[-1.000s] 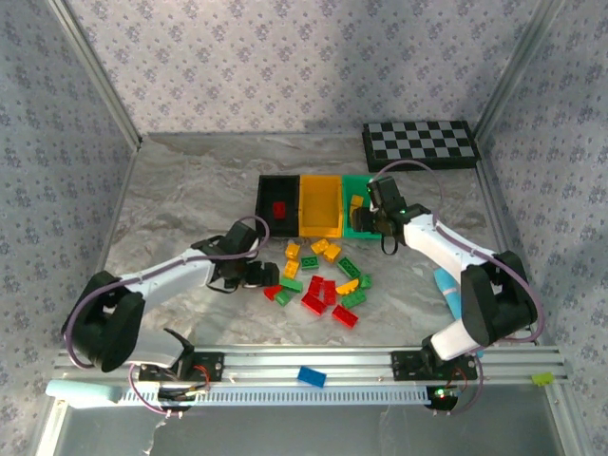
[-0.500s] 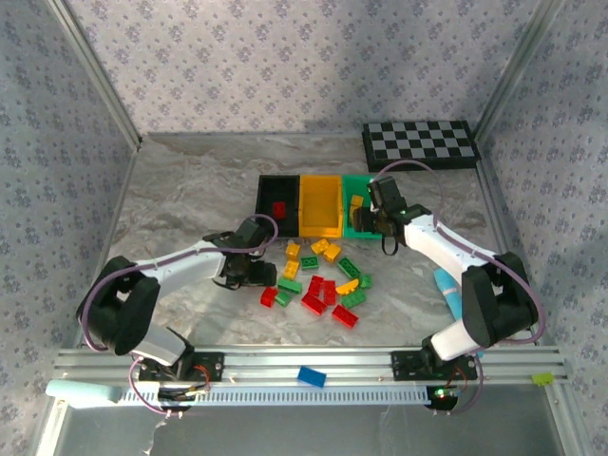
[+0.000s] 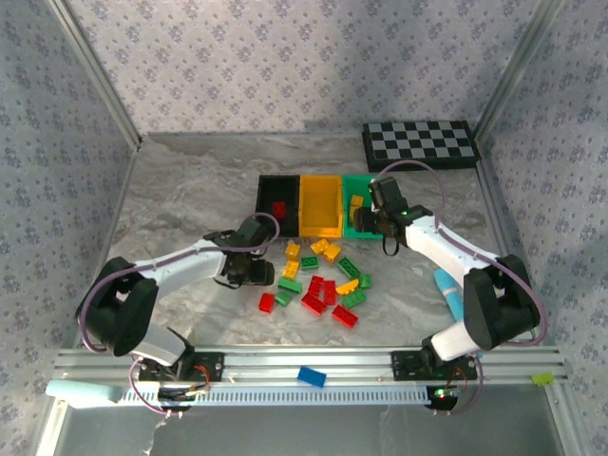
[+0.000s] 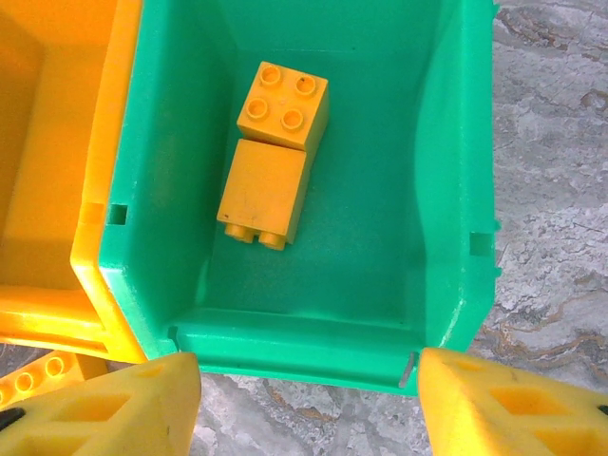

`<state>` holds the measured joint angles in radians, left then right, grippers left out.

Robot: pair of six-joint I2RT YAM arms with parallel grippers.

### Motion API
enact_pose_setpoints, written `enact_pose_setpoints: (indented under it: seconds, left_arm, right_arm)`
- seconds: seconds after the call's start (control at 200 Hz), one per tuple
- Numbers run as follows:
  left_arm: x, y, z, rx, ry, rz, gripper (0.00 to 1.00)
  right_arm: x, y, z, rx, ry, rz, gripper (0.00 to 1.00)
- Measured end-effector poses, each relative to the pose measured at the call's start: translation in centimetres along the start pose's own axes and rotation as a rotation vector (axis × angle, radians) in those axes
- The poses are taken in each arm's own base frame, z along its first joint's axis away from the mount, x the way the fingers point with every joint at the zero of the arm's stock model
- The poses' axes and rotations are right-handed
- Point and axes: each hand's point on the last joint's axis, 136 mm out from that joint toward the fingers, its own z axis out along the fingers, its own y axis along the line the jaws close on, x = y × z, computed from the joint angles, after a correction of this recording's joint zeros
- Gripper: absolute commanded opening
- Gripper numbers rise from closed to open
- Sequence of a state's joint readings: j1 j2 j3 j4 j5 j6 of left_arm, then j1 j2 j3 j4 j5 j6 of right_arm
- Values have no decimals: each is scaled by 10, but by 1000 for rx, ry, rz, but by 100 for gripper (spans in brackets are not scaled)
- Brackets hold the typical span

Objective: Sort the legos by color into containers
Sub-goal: Place the lego in the container.

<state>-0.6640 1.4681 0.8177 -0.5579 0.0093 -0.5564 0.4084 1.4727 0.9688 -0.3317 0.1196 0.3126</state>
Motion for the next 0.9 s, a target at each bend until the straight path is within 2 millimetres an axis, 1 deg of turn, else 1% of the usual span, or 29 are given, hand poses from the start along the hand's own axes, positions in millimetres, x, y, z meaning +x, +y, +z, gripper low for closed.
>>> enact_pose_setpoints:
  seconds: [0.1, 0.17, 0.27, 0.38, 0.48, 0.51, 0.55, 0.59, 0.67, 0.705, 0.78, 0.8, 0.81, 0.905]
  left_arm:
    - [-26, -12, -17, 15, -62, 33, 57]
    - [-53, -24, -31, 33, -122, 53, 57]
    - [-90, -38, -45, 48, -189, 77, 57]
    - [-126, -42, -51, 33, -236, 88, 58]
    - [-156, -38, -48, 2, -256, 89, 58]
    - [-164, -37, -46, -6, -260, 92, 60]
    - [-174, -35, -43, -20, -264, 96, 66]
    - [-183, -33, -39, -36, -265, 101, 73]
    - [-192, -32, -32, -52, -256, 109, 79]
    - [-193, -32, -28, -56, -249, 114, 82]
    - [-191, -31, -26, -61, -236, 120, 85]
    - [-190, -32, -26, -60, -236, 124, 93]
    - [-191, -32, -27, -60, -237, 123, 95]
    - [-188, -33, -31, -46, -256, 124, 96]
  right_arm:
    - [-1, 0, -4, -3, -9, 1, 64]
    - [-3, 0, -7, -6, -18, 2, 64]
    - [-4, 0, -9, -8, -24, 3, 64]
    - [-2, -1, -12, -9, -27, 4, 64]
    - [2, -1, -16, -11, -26, 2, 64]
    - [4, -1, -17, -12, -25, 0, 64]
    - [6, 0, -18, -14, -22, -4, 64]
    - [9, 1, -19, -17, -19, -8, 64]
    - [17, 5, -22, -27, -5, -19, 64]
    - [21, 7, -23, -36, 2, -23, 63]
    - [30, 15, -26, -60, 18, -33, 63]
    - [33, 17, -26, -69, 22, -35, 62]
    - [33, 18, -27, -71, 23, -35, 62]
    - [50, 27, -27, -104, 56, -41, 62]
